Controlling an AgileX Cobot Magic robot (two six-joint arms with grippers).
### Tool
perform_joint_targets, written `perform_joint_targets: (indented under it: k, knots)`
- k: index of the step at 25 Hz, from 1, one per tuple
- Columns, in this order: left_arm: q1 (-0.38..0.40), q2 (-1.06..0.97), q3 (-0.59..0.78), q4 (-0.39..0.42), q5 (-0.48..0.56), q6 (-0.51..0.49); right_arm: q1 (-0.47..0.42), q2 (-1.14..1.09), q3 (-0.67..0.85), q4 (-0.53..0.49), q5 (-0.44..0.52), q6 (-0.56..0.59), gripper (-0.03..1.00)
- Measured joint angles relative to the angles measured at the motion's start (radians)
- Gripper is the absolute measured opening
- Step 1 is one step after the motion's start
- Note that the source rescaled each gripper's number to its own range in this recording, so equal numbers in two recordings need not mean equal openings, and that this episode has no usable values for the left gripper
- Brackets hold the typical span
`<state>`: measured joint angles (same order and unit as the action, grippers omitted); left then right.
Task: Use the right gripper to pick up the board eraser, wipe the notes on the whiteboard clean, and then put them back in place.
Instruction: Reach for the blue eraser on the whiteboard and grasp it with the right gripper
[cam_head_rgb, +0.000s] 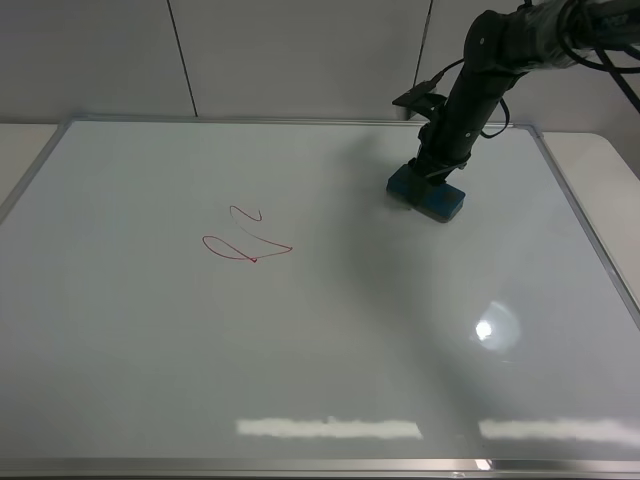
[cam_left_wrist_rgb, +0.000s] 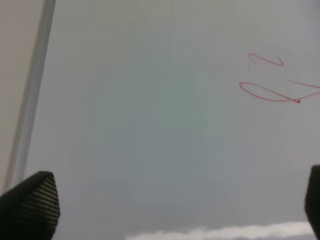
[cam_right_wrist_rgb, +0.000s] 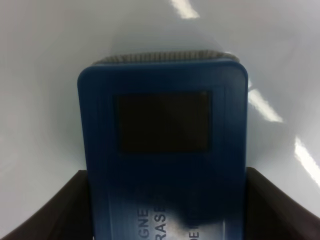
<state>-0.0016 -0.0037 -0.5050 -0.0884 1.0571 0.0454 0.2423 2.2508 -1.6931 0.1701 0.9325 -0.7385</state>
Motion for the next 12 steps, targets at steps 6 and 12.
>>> perform_joint_targets:
  k: [6, 12]
  knots:
    - [0.000, 0.000, 0.000, 0.000, 0.000, 0.000, 0.000, -0.001, 0.000, 0.000, 0.000, 0.021, 0.02]
    - [0.000, 0.000, 0.000, 0.000, 0.000, 0.000, 0.000, -0.043, 0.000, 0.000, 0.001, 0.055, 0.02]
